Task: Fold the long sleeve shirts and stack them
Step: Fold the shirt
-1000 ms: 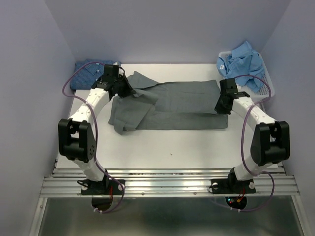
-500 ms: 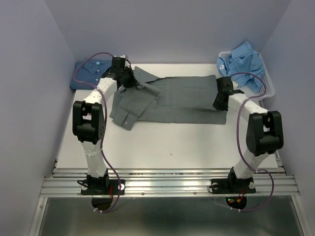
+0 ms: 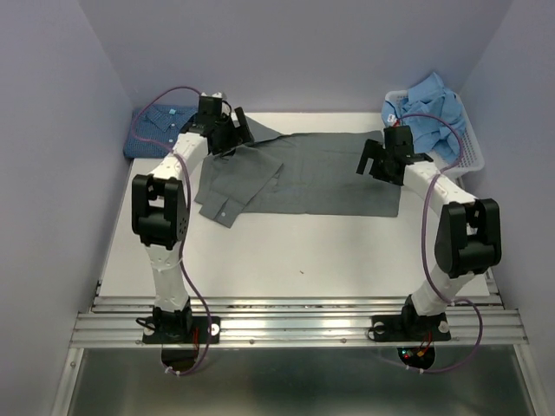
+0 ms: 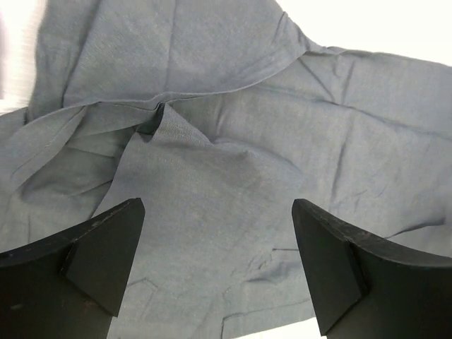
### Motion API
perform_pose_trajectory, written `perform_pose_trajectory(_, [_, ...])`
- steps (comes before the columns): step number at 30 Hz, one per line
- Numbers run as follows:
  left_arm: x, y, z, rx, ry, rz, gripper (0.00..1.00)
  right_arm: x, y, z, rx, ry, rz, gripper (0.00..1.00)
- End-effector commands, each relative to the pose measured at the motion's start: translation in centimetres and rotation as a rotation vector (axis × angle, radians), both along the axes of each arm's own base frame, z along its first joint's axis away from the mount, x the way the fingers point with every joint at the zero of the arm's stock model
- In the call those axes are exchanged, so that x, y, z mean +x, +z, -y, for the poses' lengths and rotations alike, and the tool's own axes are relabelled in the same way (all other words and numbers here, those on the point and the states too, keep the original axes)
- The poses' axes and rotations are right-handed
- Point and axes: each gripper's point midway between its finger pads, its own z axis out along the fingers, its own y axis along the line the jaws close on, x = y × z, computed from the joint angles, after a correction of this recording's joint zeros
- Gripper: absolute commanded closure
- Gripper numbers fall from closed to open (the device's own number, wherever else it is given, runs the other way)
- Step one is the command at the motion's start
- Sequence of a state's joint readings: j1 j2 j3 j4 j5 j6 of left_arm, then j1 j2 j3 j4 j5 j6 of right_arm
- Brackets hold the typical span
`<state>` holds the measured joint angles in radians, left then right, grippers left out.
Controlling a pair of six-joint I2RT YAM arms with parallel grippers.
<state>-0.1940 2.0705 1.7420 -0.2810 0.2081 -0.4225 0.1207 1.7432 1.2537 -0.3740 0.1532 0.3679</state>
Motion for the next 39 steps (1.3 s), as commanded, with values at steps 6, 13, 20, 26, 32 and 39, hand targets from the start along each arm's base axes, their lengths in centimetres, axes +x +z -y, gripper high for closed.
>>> perform_pose_trajectory(6, [-6.8,11.5,-5.8,0.05,0.244,0.195,0.01,-4.5,9.0,-17.8,0.127,0.67,0.256,0.0])
perform_pose_trajectory(13, [-16.8,10.6,-15.8,0.045,0.607,0.112,0.01,-8.9,8.9,-33.6,-0.073,1.137,0.359,0.0])
perform_pose_trajectory(20, [-21.7,9.5,-20.8,0.083,0.74,0.098,0.01,-12.4,5.3,-46.7,-0.143,1.425,0.361,0.0])
perform_pose_trajectory(26, [-22.9,8.0,-21.6,0.115,0.732,0.066,0.01,-10.6,-0.2,-50.5,-0.157,1.375,0.28,0.05])
perform_pose_trajectory(32, [-22.6,7.1,-21.6,0.12,0.711,0.049,0.01,-10.9,-3.2,-50.7,-0.141,1.371,0.222,0.22])
perform_pose_trajectory(39, [-21.7,7.0,-21.2,0.099,0.683,0.049,0.01,-11.2,-7.1,-48.9,-0.201,1.351,0.136,0.38])
